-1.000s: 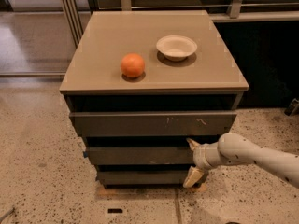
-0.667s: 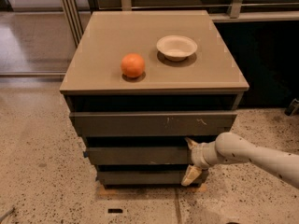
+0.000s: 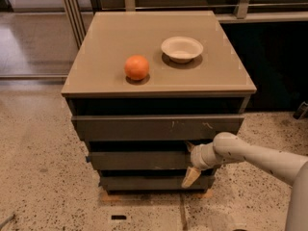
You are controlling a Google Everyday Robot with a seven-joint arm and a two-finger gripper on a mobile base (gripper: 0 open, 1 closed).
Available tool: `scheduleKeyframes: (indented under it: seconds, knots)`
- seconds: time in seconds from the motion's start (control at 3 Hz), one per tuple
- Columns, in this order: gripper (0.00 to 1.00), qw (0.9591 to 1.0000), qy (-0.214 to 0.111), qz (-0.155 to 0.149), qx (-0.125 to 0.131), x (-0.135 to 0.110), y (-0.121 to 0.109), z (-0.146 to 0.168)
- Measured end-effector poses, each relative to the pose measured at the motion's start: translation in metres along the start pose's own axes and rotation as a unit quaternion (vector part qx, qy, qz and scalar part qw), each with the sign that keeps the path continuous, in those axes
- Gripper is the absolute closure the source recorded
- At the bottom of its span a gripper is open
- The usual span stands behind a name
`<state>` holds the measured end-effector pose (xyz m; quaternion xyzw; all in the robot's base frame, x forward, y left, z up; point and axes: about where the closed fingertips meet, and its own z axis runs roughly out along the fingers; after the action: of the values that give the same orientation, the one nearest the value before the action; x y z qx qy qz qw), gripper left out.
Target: Open middle drawer
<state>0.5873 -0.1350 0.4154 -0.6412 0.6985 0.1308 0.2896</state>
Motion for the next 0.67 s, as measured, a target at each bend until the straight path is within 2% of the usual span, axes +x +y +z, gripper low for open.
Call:
scheduleKeyframes:
  seconds: [0.67]
  knots:
    - [0.00, 0.9993, 0.018, 0.014, -0.029, 0.0051, 0.0091, 0.0009]
